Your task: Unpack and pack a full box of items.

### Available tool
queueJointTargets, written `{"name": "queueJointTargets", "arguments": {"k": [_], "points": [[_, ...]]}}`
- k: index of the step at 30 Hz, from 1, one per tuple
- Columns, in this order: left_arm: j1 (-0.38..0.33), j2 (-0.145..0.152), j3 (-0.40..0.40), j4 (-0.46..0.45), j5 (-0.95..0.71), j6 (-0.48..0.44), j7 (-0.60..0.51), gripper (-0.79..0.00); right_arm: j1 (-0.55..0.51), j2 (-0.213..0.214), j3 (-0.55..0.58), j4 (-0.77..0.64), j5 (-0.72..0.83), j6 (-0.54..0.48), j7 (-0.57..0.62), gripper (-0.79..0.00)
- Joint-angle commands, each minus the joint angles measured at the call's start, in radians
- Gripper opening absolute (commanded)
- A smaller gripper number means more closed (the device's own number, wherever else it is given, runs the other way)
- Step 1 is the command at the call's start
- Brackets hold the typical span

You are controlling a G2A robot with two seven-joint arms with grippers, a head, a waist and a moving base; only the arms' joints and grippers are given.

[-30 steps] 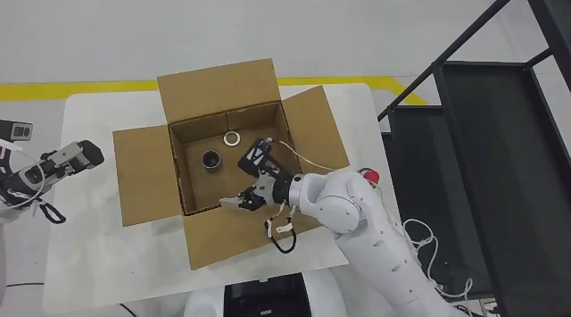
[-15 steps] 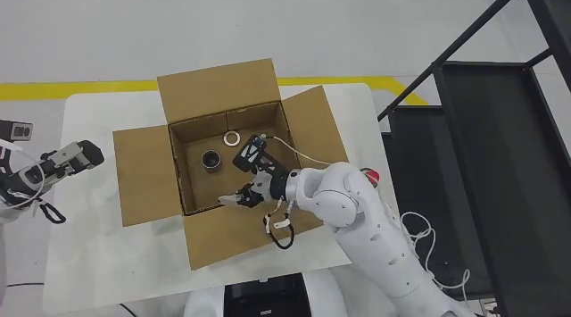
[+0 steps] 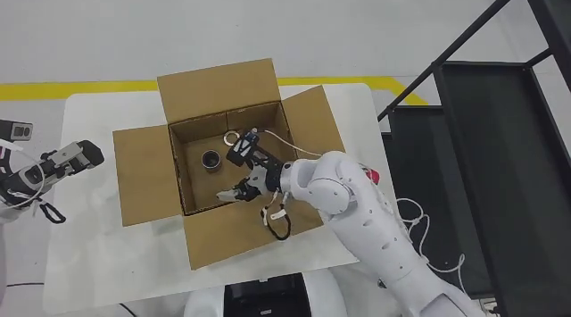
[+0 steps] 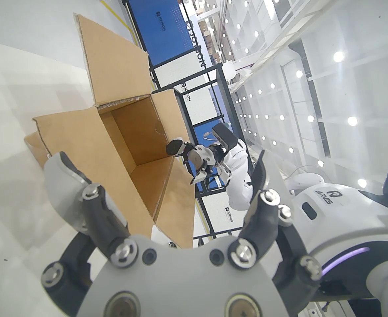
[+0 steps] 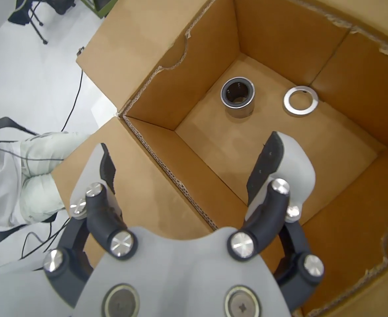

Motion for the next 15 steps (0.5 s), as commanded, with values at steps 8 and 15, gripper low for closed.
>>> {"name": "queueJointTargets", "arguments": {"k": [8,15], "points": [[0.0,0.0,0.0,0.0,0.0,0.0,0.0,0.0,0.297,-0.055,-0.151,0.337,0.14,0.046,0.058,0.0],[0.0,0.0,0.0,0.0,0.0,0.0,0.0,0.0,0.424,-0.115,-0.299,0.544,0.156,0.075,0.004,0.0]]}}
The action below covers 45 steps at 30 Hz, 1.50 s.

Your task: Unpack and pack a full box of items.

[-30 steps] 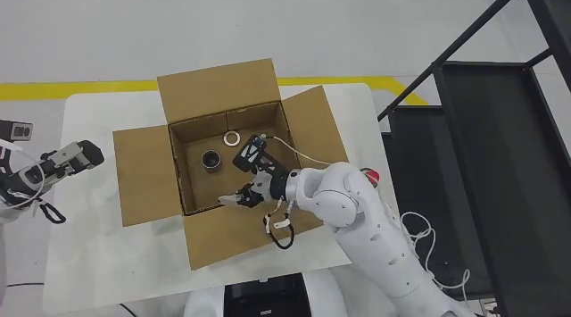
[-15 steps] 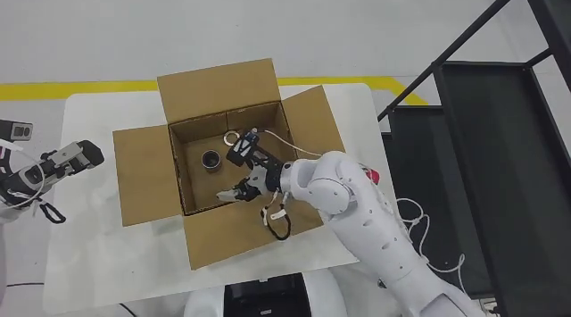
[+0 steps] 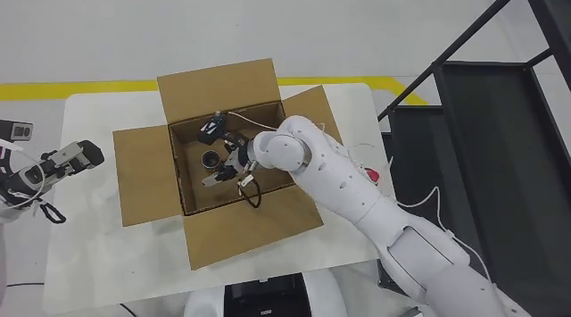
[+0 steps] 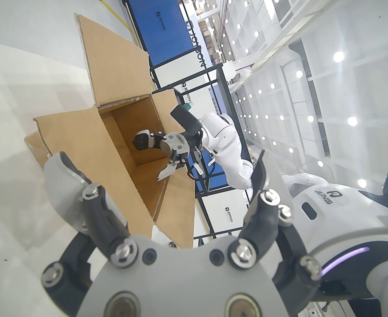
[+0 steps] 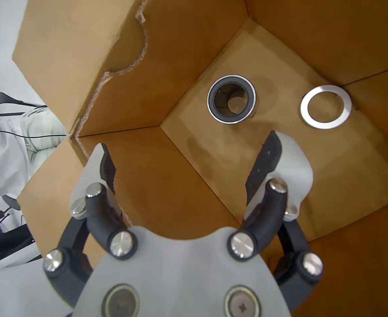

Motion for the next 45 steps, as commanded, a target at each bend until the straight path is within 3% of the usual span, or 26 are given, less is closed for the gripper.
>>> {"name": "queueJointTargets", "arguments": {"k": [1,13,26,27,29,31,45], "points": [[0.0,0.0,0.0,0.0,0.0,0.0,0.0,0.0,0.025,-0.017,-0.041,0.045,-0.01,0.011,-0.022,0.0],[0.0,0.0,0.0,0.0,0.0,0.0,0.0,0.0,0.135,-0.12,-0.234,0.197,-0.156,0.136,-0.099,0.0],[0.0,0.0,0.0,0.0,0.0,0.0,0.0,0.0,0.172,-0.201,-0.28,0.357,-0.142,0.156,-0.159,0.0],[0.0,0.0,0.0,0.0,0.0,0.0,0.0,0.0,0.175,-0.206,-0.282,0.369,-0.143,0.157,-0.163,-0.086],[0.0,0.0,0.0,0.0,0.0,0.0,0.0,0.0,0.181,-0.216,-0.285,0.391,-0.144,0.157,-0.169,-0.486],[0.0,0.0,0.0,0.0,0.0,0.0,0.0,0.0,0.186,-0.225,-0.29,0.41,-0.148,0.154,-0.175,-0.785],[0.0,0.0,0.0,0.0,0.0,0.0,0.0,0.0,0.207,-0.252,-0.269,0.431,-0.183,0.161,-0.202,-0.785]]}}
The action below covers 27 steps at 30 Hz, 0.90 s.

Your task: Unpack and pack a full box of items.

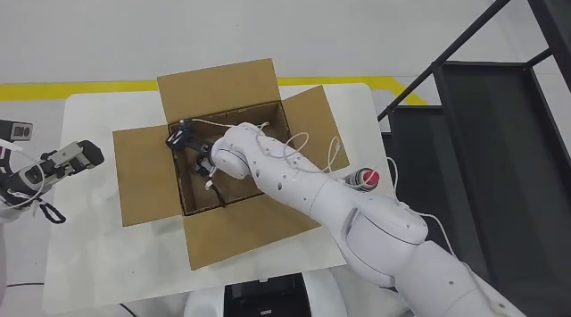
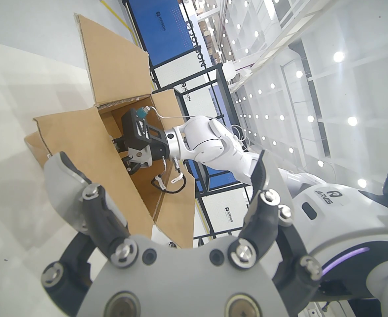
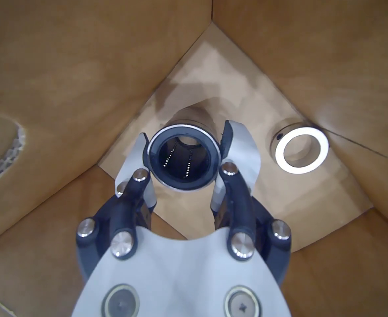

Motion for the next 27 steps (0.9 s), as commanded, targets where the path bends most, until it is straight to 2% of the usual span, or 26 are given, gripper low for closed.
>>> {"name": "queueJointTargets", "arguments": {"k": [1,6,12,17,21,27], "points": [[0.0,0.0,0.0,0.0,0.0,0.0,0.0,0.0,0.001,0.004,0.011,-0.015,-0.007,0.003,-0.002,-0.785],[0.0,0.0,0.0,0.0,0.0,0.0,0.0,0.0,-0.003,0.029,0.06,-0.089,-0.037,0.029,0.012,-0.785],[0.0,0.0,0.0,0.0,0.0,0.0,0.0,0.0,-0.055,0.086,0.155,-0.255,-0.073,0.03,0.087,-0.785],[0.0,0.0,0.0,0.0,0.0,0.0,0.0,0.0,-0.159,0.149,0.271,-0.493,-0.107,0.003,0.175,-0.785],[0.0,0.0,0.0,0.0,0.0,0.0,0.0,0.0,-0.269,0.202,0.368,-0.723,-0.191,-0.017,0.296,-0.785],[0.0,0.0,0.0,0.0,0.0,0.0,0.0,0.0,-0.442,0.255,0.502,-1.04,-0.199,-0.075,0.404,-0.785]]}}
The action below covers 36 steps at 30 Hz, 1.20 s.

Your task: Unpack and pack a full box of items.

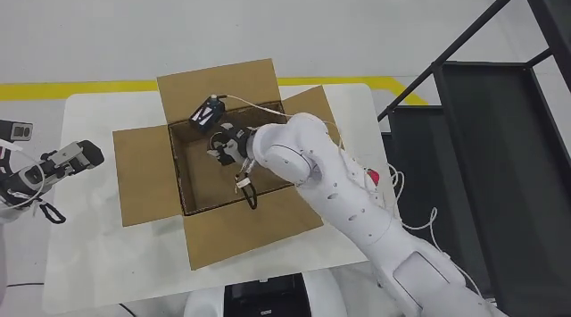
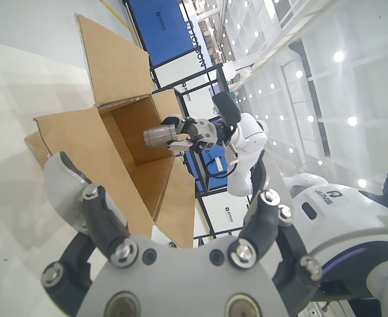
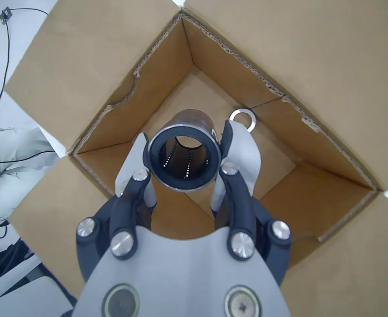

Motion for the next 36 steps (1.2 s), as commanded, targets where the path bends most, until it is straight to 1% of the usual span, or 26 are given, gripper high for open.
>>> {"name": "queueJointTargets", "arguments": {"k": [1,7,13,16,19,24,29,33,36], "points": [[0.0,0.0,0.0,0.0,0.0,0.0,0.0,0.0,-0.049,0.012,0.035,-0.103,0.01,-0.024,0.027,-0.785],[0.0,0.0,0.0,0.0,0.0,0.0,0.0,0.0,-0.193,0.047,0.127,-0.321,0.023,-0.071,0.109,-0.785],[0.0,0.0,0.0,0.0,0.0,0.0,0.0,0.0,-0.36,0.08,0.228,-0.423,-0.008,-0.103,0.138,-0.785],[0.0,0.0,0.0,0.0,0.0,0.0,0.0,0.0,-0.436,0.093,0.267,-0.472,0.01,-0.112,0.132,-0.785],[0.0,0.0,0.0,0.0,0.0,0.0,0.0,0.0,-0.5,0.105,0.304,-0.521,0.021,-0.127,0.132,-0.785],[0.0,0.0,0.0,0.0,0.0,0.0,0.0,0.0,-0.591,0.128,0.354,-0.619,0.006,-0.19,0.19,-0.785],[0.0,0.0,0.0,0.0,0.0,0.0,0.0,0.0,-0.669,0.149,0.443,-0.634,-0.01,-0.237,0.222,-0.785],[0.0,0.0,0.0,0.0,0.0,0.0,0.0,0.0,-0.728,0.169,0.496,-0.634,-0.006,-0.253,0.206,-0.785],[0.0,0.0,0.0,0.0,0.0,0.0,0.0,0.0,-0.759,0.181,0.556,-0.634,-0.005,-0.256,0.193,-0.785]]}}
